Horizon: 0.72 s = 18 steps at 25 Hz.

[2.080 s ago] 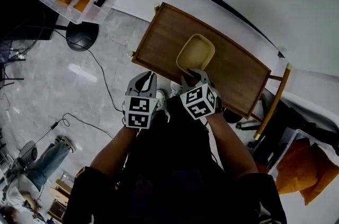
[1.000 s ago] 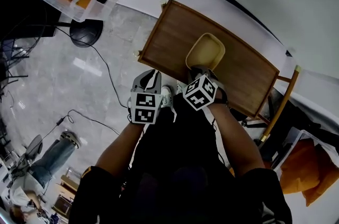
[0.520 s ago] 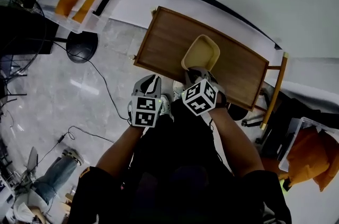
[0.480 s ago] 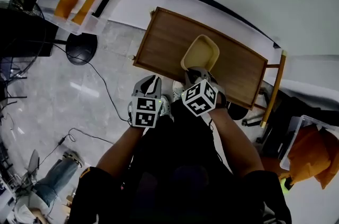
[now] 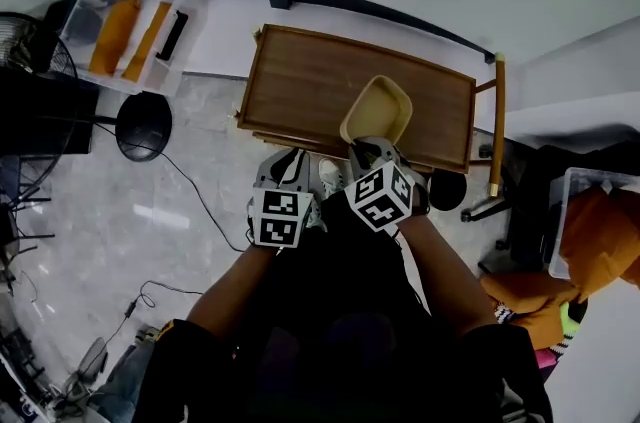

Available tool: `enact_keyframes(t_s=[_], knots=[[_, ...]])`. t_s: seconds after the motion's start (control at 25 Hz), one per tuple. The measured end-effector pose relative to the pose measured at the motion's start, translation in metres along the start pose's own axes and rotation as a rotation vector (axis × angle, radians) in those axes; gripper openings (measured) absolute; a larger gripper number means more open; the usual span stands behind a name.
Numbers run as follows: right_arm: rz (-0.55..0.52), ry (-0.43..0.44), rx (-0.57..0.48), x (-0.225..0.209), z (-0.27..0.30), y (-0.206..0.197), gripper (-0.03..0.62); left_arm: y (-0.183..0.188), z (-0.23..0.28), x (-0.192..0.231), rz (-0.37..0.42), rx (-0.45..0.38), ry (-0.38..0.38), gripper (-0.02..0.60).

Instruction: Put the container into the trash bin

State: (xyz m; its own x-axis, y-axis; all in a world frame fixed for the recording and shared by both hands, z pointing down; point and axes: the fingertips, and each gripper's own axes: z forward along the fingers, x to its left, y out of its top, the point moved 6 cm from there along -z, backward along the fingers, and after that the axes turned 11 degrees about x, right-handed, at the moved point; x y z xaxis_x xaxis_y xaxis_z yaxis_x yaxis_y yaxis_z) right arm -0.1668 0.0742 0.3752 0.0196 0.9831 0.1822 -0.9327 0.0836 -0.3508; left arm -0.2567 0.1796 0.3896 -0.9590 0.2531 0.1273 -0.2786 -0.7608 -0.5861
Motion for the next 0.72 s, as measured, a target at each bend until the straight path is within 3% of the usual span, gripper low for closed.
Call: enact_keyframes(t_s=[0.32,0.72], knots=[[0.115,-0.024,0.038,0.023,-0.025,-0.062,0.033,-0.017,0.0,-0.042,0.061,0.017,-0.069,0.043],[0.269,-0.008,0.058,0.017,-0.041,-0.146,0.032,-0.012,0.032,-0.12,0.214,0.08,-0.163,0.043]])
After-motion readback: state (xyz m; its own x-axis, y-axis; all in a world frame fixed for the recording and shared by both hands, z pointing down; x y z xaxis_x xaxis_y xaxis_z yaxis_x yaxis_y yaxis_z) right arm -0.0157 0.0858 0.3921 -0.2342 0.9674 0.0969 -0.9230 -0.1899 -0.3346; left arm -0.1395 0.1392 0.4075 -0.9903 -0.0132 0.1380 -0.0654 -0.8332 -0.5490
